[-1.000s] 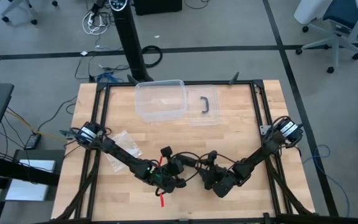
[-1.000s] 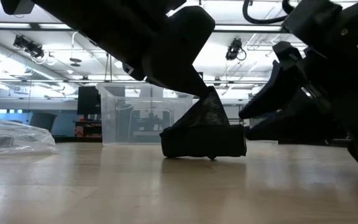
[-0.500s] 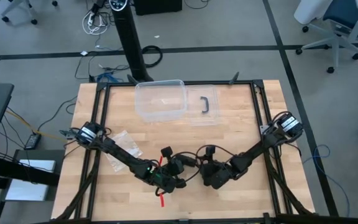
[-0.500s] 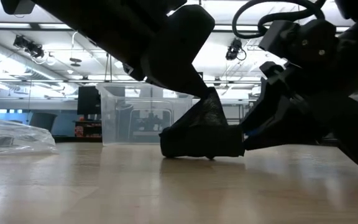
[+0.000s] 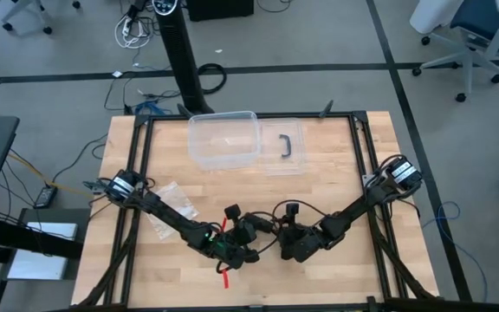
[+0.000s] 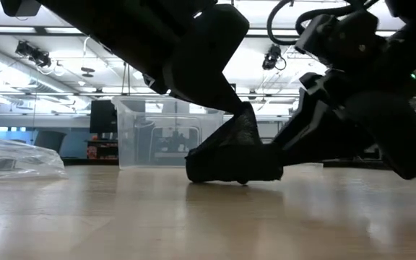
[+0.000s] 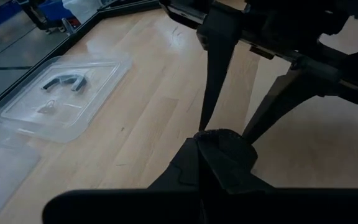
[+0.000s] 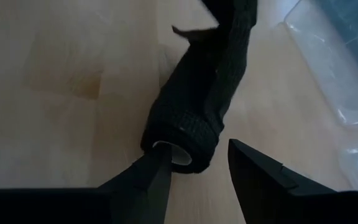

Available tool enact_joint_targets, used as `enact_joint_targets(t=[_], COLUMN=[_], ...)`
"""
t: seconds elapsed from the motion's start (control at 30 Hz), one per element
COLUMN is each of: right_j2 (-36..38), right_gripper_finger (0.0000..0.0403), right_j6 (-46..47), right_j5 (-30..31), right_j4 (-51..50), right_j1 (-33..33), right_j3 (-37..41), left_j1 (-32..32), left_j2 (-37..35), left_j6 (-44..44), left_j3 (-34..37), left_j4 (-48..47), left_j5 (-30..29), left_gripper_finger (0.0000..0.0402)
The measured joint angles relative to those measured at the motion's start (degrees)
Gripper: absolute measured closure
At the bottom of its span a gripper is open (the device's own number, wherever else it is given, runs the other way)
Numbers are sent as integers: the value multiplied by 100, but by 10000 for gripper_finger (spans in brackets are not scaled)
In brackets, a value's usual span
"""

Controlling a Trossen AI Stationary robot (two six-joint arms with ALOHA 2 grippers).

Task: Roll bandage
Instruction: Roll the black bandage

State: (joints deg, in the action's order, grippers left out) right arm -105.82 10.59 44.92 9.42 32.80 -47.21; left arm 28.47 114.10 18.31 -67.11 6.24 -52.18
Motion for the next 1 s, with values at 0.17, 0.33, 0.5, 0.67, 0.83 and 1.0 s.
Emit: enact_joint_targets(t=[0.17, 0.33, 0.5, 0.67, 0.83, 1.0], right_j2=[2, 2, 42, 188, 478, 859], right_gripper_finger=[273, 378, 396, 401, 403, 403], right_j6=[65, 33, 25, 321, 472, 434], right_j5=[-196, -167, -110, 144, 521, 765], right_j4=[292, 462, 346, 62, -359, -525], right_j1=[-169, -306, -293, -295, -273, -252], right_j3=[-4, -4, -4, -6, -6, -6], left_j1=[0, 2, 72, 208, 284, 275], left_j2=[0, 0, 4, 6, 2, 4], left_j6=[0, -13, -528, -1286, -1533, -1490], left_j3=[0, 0, 0, -145, -336, -330], left_j4=[24, 38, 487, 994, 887, 657], left_j5=[48, 66, 63, 58, 196, 313], left_gripper_finger=[401, 401, 401, 401, 401, 401])
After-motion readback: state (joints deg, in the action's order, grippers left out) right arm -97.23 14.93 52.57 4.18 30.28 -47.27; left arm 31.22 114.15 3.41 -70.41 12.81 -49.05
